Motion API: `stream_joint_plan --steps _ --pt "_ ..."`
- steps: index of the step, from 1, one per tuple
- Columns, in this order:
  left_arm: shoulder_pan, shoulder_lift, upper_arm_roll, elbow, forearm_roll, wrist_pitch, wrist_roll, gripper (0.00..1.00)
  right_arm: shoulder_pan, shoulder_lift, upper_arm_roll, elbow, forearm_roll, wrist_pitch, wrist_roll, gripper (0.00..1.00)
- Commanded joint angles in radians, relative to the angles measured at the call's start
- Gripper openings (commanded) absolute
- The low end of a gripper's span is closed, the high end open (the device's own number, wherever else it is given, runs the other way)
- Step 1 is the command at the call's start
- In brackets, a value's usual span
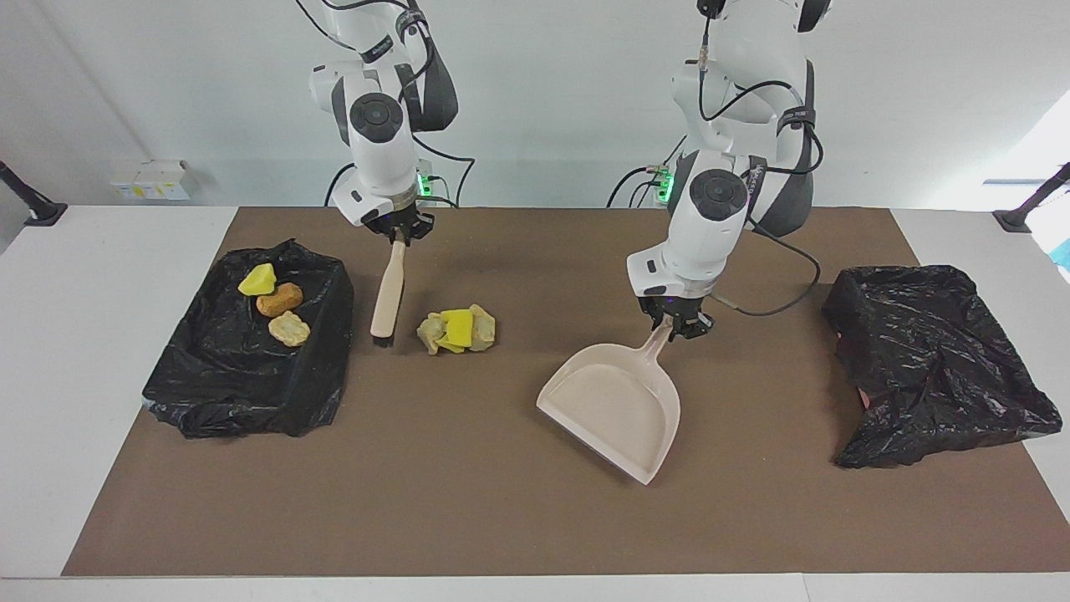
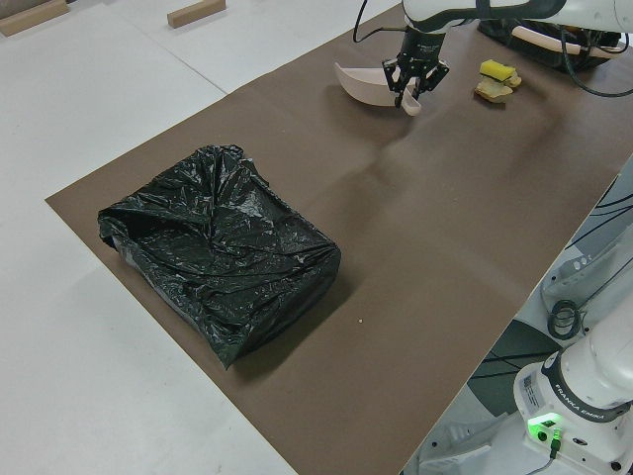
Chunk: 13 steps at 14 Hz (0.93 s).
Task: Sweep and dump trash in bin
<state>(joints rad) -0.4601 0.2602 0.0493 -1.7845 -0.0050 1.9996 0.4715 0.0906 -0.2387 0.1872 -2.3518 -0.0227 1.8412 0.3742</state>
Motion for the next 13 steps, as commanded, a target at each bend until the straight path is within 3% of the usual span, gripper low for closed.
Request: stream_joint_plan --steps 1,4,7,13 --pt "0.032 -0.033 -0.006 -0.036 0.011 0.022 0.258 0.00 -0.018 -0.025 0.012 -0.050 0.012 0.024 -0.020 0.00" --pt "0.037 -0.045 -0.006 -0.068 0.011 0.051 0.476 0.00 -0.011 0.004 0.014 -0.081 0.015 0.078 -0.015 0.00" --pt "0.029 -0.084 -0.006 -0.162 0.011 0.172 0.698 0.00 -0.009 0.027 0.014 -0.080 0.098 0.102 -0.026 0.00" --pt "-0.052 -0.167 -0.008 -0.305 0.040 0.232 0.658 0.00 0.089 0.102 0.014 -0.077 0.159 0.208 0.051 0.00"
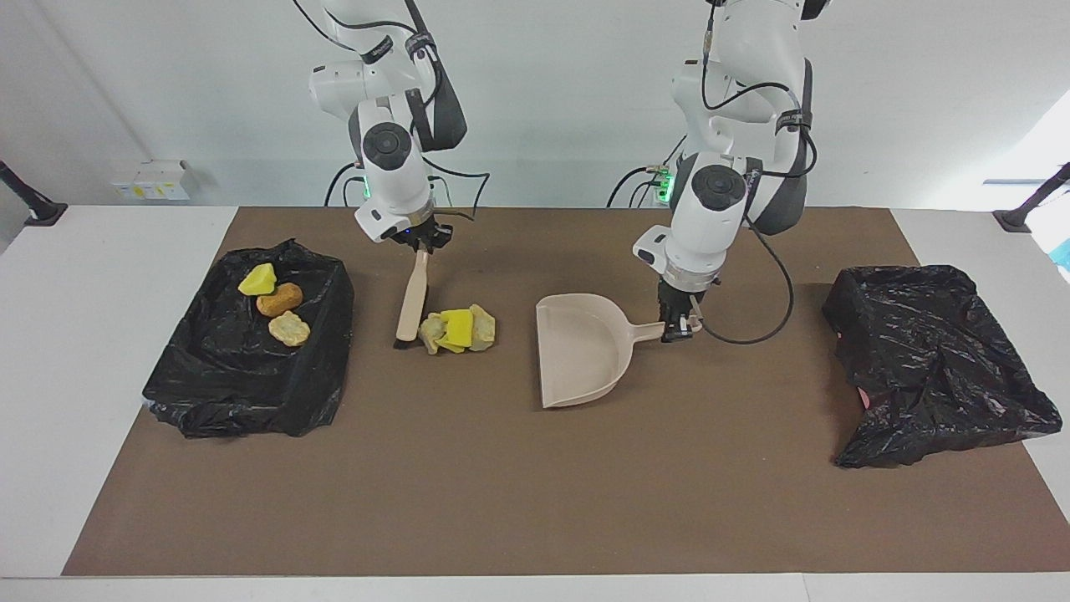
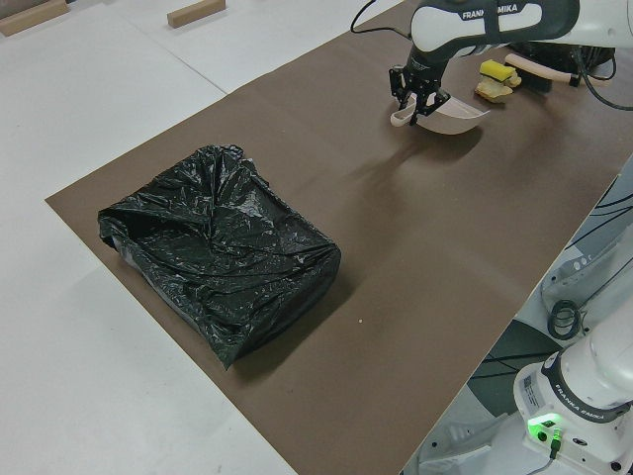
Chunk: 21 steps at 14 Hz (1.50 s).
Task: Sweep and dump trash in bin
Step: 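Sweep the yellow sponge pieces into the dustpan with the right gripper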
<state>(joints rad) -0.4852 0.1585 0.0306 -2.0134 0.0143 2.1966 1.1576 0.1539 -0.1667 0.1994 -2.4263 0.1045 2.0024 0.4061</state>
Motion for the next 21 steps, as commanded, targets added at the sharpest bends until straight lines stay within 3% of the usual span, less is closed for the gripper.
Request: stream_joint_plan --steps 1,5,10,13,17,21 --pt "-0.045 -0.072 0.011 -0.088 0.042 0.034 -0.054 0.00 0.033 0.033 0.003 0.001 0.032 0.064 0.007 0.00" --pt "-0.124 -0.122 0.008 -0.136 0.151 0.002 -0.275 0.00 0.094 0.073 0.002 0.027 0.121 0.097 -0.033 0.00" --pt "-0.156 -0.119 0.006 -0.160 0.153 -0.006 -0.323 0.00 0.189 0.134 0.002 0.113 0.289 0.147 0.048 0.00" --pt "-0.155 -0.119 0.005 -0.163 0.153 0.002 -0.323 0.00 0.246 0.160 0.003 0.193 0.296 0.127 0.144 0.00" --pt "-0.138 -0.116 0.005 -0.186 0.153 0.106 -0.305 0.00 0.240 0.122 -0.008 0.294 0.226 -0.067 0.183 0.00" --pt "-0.066 -0.105 0.000 -0.197 0.138 0.202 -0.233 0.00 0.248 0.101 0.003 0.415 -0.036 -0.351 0.174 0.00"
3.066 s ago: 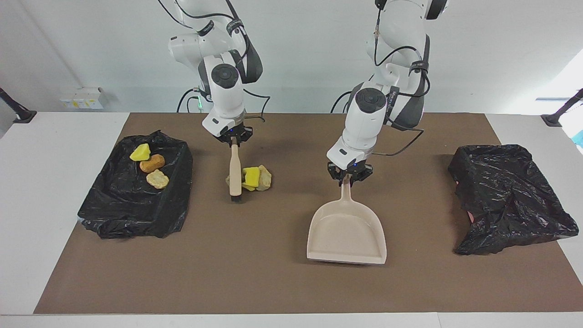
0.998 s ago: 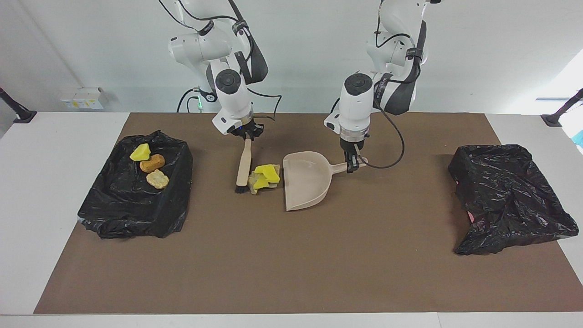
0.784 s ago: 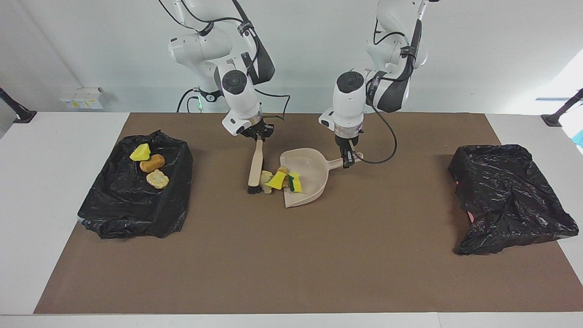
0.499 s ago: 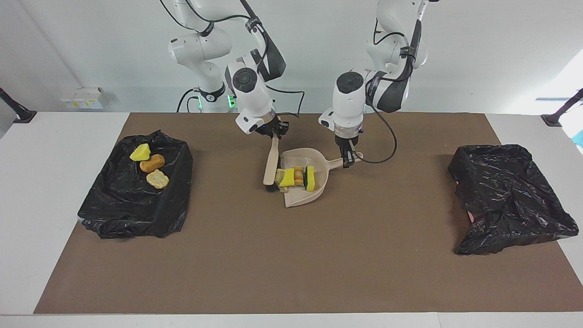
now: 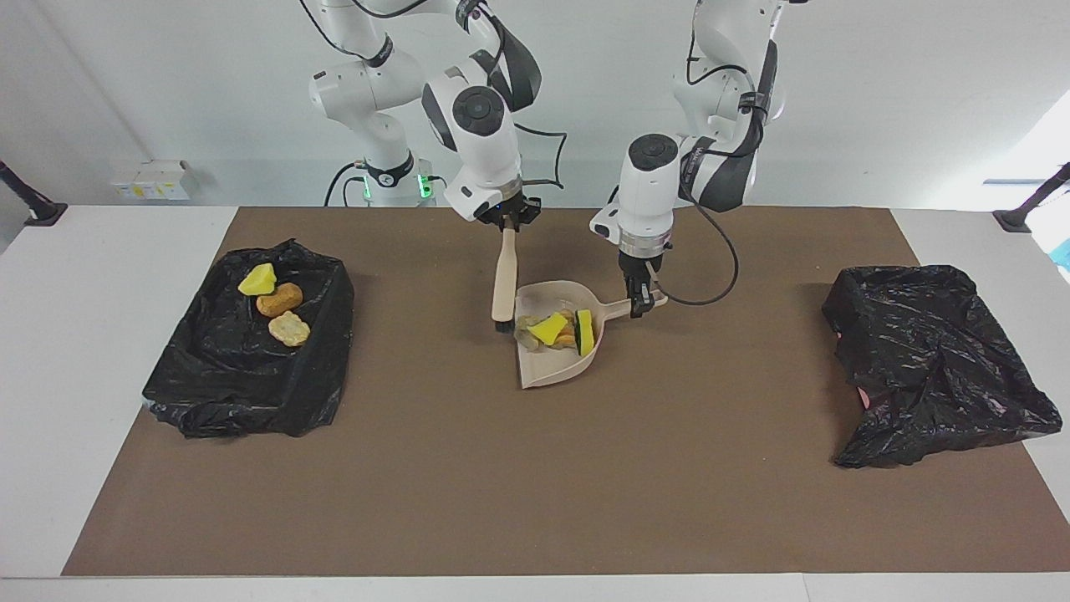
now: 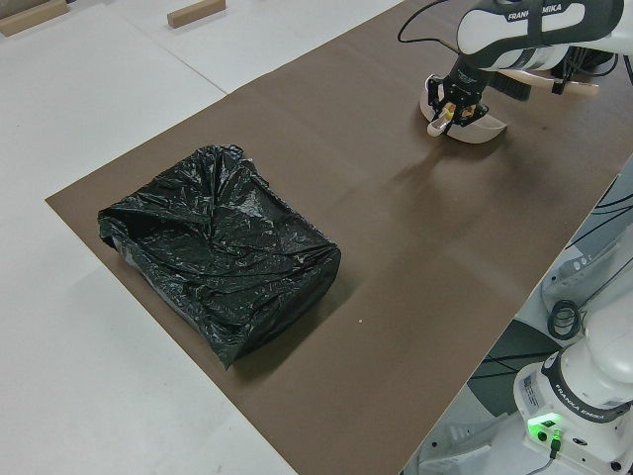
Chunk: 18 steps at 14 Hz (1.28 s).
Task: Sweep and dump trash in bin
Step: 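Sweep the yellow sponge pieces into the dustpan with the right gripper, then carry the loaded dustpan to the black bag with the left gripper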
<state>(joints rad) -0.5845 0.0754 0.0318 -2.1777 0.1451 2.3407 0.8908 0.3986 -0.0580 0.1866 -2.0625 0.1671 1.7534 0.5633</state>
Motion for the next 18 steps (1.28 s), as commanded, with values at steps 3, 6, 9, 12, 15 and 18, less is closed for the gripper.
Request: stream_joint_plan --steps 3,6,9,12,15,18 --pt "0.057 -0.009 -0.001 -0.028 -0.051 0.068 0.051 0.00 0.046 -0.048 0.031 0.044 -0.150 -0.202 0.041 0.00" --pt "0.139 0.006 -0.001 0.015 -0.180 0.054 0.242 0.00 0.074 -0.143 0.047 -0.106 0.033 -0.030 0.153 0.00" --pt "0.260 0.012 0.002 0.102 -0.295 -0.039 0.468 0.00 0.161 -0.154 0.050 -0.195 0.086 0.087 0.184 0.00" --pt "0.376 0.104 -0.001 0.338 -0.318 -0.280 0.630 0.00 0.229 -0.148 0.051 -0.273 0.097 0.228 0.236 0.00" --pt "0.478 0.122 -0.001 0.467 -0.328 -0.423 0.715 0.00 0.295 -0.125 0.051 -0.318 0.094 0.323 0.245 0.00" --pt "0.564 0.124 0.003 0.564 -0.314 -0.544 0.755 0.00 0.312 -0.121 0.051 -0.350 0.091 0.362 0.257 0.00"
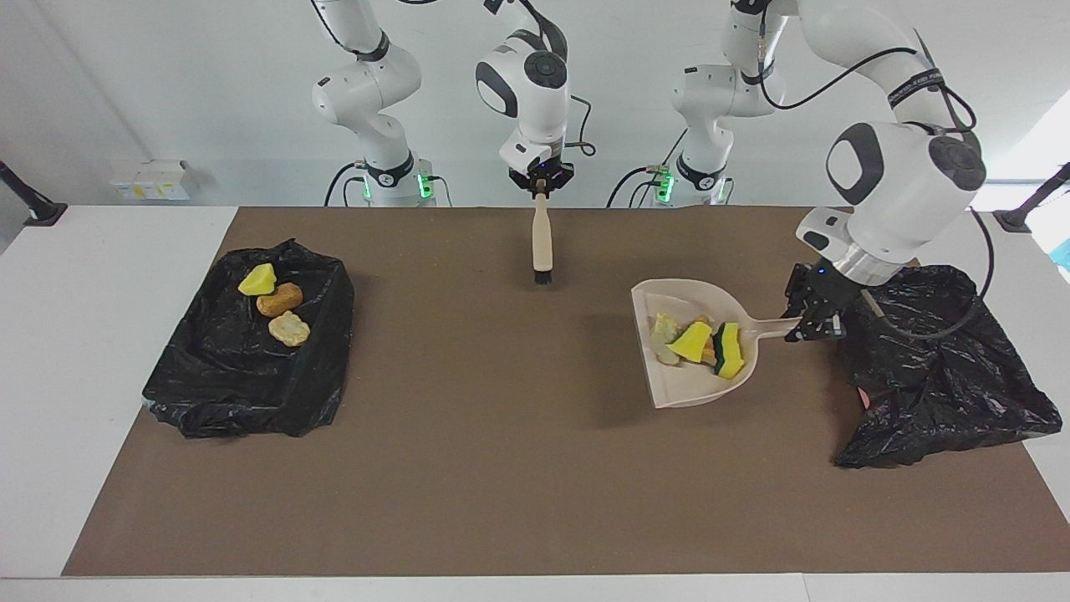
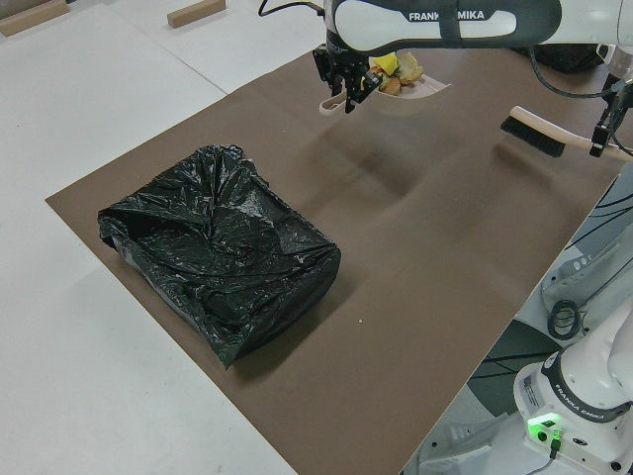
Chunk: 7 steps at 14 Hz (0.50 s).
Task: Sweep and dump trash in bin
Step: 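Carry the loaded dustpan to the black bag with the left gripper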
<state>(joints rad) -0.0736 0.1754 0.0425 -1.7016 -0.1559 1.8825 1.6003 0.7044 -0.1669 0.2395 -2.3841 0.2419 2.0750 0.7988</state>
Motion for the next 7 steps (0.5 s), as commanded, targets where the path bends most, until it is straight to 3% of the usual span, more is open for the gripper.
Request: stream_joint_plan --steps 1,4,7 --pt "0.084 0.026 -0.007 0.092 -0.013 -0.097 0.079 0.00 0.013 0.009 -0.002 -0.032 0.016 0.063 0.029 0.00" --pt "0.168 0.026 -0.003 0.092 0.002 -0.095 0.185 0.00 0.033 0.066 -0.002 -0.030 0.007 0.148 0.051 0.00" --pt "0.251 0.024 -0.001 0.092 0.016 -0.082 0.305 0.00 0.033 0.069 -0.002 -0.030 -0.015 0.139 0.042 0.00"
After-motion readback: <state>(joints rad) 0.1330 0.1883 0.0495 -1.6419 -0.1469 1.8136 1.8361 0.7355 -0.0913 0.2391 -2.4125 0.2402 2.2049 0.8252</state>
